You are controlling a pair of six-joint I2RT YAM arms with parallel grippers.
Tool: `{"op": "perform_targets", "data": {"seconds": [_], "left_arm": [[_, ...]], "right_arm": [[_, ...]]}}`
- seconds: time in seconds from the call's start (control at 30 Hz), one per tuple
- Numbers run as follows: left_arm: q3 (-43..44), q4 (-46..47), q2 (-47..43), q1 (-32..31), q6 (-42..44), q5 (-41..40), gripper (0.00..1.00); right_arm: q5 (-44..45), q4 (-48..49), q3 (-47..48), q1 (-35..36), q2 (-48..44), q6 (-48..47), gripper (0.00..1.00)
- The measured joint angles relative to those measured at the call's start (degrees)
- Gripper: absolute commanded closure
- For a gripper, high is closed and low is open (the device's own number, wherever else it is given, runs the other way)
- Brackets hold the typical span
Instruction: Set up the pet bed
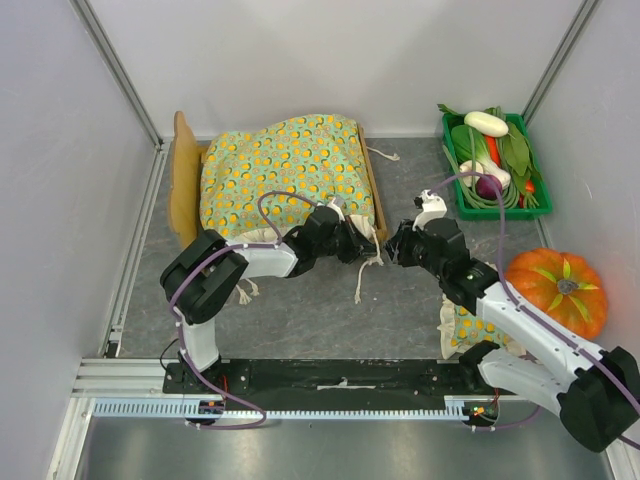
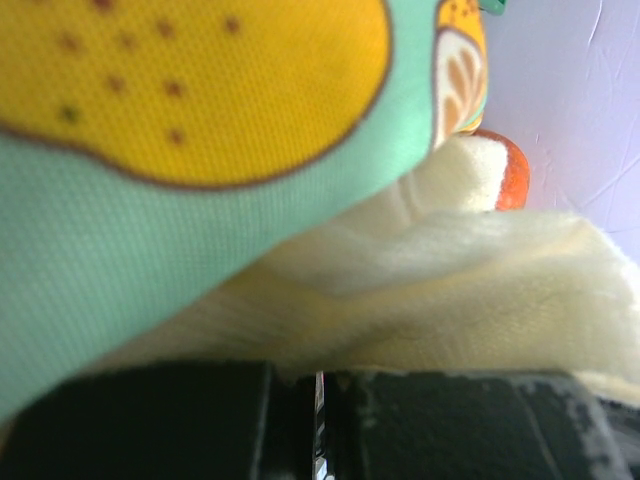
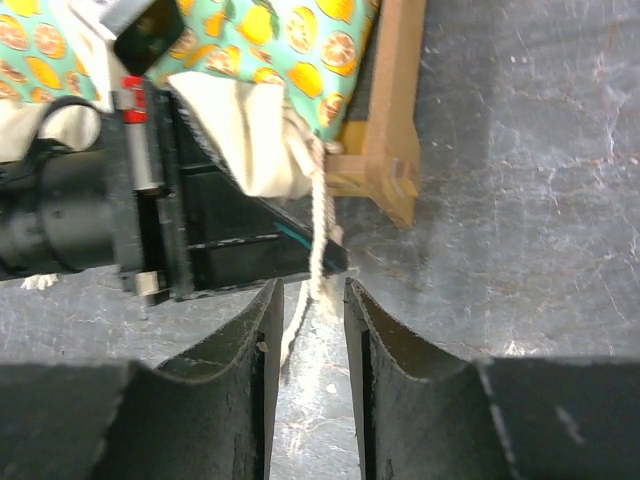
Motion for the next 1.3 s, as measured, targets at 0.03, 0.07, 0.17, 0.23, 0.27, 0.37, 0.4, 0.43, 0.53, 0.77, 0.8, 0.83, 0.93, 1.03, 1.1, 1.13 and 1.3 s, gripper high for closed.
{"op": "perform_targets", "data": {"seconds": [0.03,0.07,0.17,0.23,0.27,0.37,0.4,0.43,0.53,0.77,0.8,0.83,0.93,1.03,1.1,1.13,1.3], "left_arm": [[0.00,0.00,0.00,0.00,0.00,0.02,0.98],[0.00,0.02,0.02,0.00,0.00,0.04,0.98],[0.02,0.17,0.09,0.00,0.00,0.15,0.98],[0.02,0.26,0.11,0.04,0.00,0.24,0.98],[0.02,0.28,0.11,0.04,-0.02,0.26,0.98],[0.02,0.28,0.11,0.04,0.00,0.28,0.98],[0.02,0.28,0.11,0.04,0.00,0.28,0.98],[0.02,0.28,0.11,0.04,0.00,0.28,0.98],[0.02,0.31,0.11,0.04,-0.02,0.31,0.98],[0.02,0.35,0.11,0.04,0.00,0.31,0.98],[0.02,0.35,0.11,0.04,-0.02,0.31,0.98],[0.02,0.37,0.11,0.04,-0.02,0.33,0.98],[0.02,0.61,0.11,0.04,-0.02,0.44,0.98],[0.02,1.05,0.26,0.04,-0.02,0.94,0.98],[0.02,1.22,0.35,0.07,-0.02,1.22,0.98],[0.02,1.31,0.35,0.07,-0.02,1.29,0.98],[0.02,1.57,0.37,0.07,-0.02,1.36,0.98]], "right_arm": [[-0.50,-0.26,-0.17,-0.63,0.52,0.24,0.64],[-1.05,-0.55,-0.24,-1.38,1.49,0.46,0.64],[-3.17,-0.98,-0.48,-2.54,4.26,0.74,0.67],[-4.83,-1.20,-0.59,-2.97,5.84,0.98,0.68],[-5.57,-1.16,-0.59,-3.17,6.36,1.14,0.69],[-7.82,-0.96,-0.61,-3.63,7.41,1.49,0.71],[-8.37,-0.70,-0.63,-3.76,7.74,1.60,0.71],[-8.83,-0.39,-0.68,-3.91,8.09,1.66,0.72],[-10.12,0.44,-0.96,-4.20,9.46,1.84,0.74],[-11.72,1.68,-2.19,-4.74,11.08,2.01,0.75],[-11.80,1.99,-2.47,-4.79,11.08,2.03,0.75],[-11.96,2.16,-2.73,-4.85,11.10,2.03,0.75],[-12.24,2.62,-3.08,-4.94,11.74,2.01,0.75],[-12.70,3.37,-3.21,-5.18,12.96,1.99,0.76],[-13.07,4.24,-3.21,-5.33,13.75,1.92,0.76],[-13.16,4.74,-3.21,-5.46,14.10,1.79,0.76],[-14.25,6.47,-3.19,-5.95,15.04,0.87,1.00]]}}
